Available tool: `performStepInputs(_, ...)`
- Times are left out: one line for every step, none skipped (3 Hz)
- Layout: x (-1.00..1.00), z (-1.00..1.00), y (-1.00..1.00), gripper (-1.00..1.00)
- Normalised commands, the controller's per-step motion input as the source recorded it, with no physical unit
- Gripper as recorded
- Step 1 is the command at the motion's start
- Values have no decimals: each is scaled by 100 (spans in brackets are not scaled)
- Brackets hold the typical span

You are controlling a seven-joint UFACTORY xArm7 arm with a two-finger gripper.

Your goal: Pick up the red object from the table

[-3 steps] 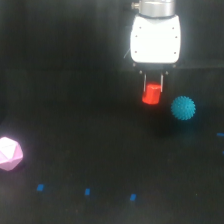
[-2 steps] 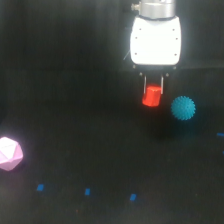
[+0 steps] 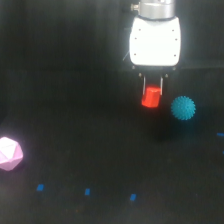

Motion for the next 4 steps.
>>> performStepInputs(29, 31, 30, -100)
performStepInputs(-15, 1, 14, -100)
performStepInputs(26, -7, -81, -66)
performStepInputs(6, 26, -3, -98)
